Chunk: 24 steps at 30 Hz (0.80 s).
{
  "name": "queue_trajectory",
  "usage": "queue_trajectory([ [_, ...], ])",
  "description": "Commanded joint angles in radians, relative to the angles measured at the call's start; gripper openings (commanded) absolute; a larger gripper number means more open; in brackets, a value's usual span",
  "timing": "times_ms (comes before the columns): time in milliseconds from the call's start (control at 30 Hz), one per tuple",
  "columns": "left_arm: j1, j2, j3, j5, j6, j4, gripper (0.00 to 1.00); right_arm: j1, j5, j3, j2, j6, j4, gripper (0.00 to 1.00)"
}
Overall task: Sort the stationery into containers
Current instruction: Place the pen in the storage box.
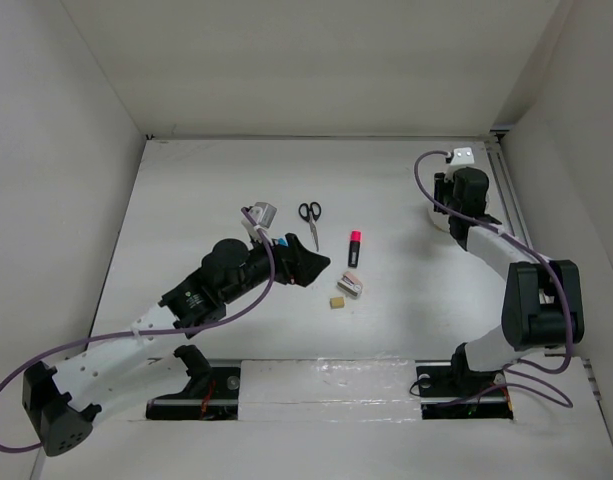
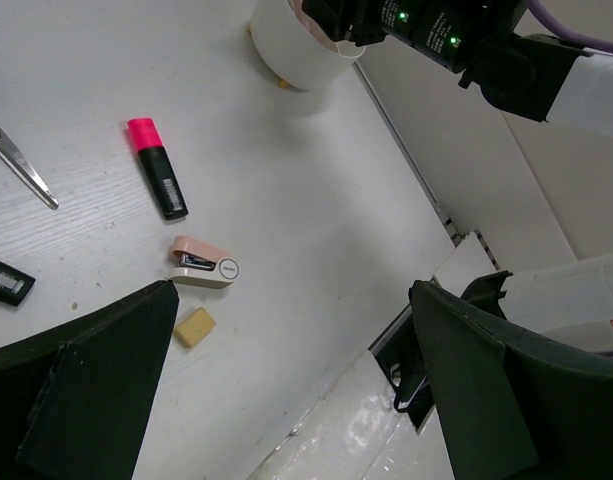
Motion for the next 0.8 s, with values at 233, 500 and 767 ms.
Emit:
queue_trajectory([
  [233, -0.002, -0.018, 0.043, -0.044, 0.005, 0.013, 1.00, 0.095, 0.042, -0.005, -0.198, 0.028, 0.037, 0.60],
  [500, 0.115, 0.120, 0.129, -0.235, -0.117, -0.161, 1.00, 0.266, 0.244, 0.064, -0.356, 0.178, -0.228, 1.00],
  [767, 0.139, 0.292, 0.240, -0.366, -0.179, -0.296, 1.00, 0.438, 0.443, 0.150, -0.440, 0.466, -0.554, 1.00],
])
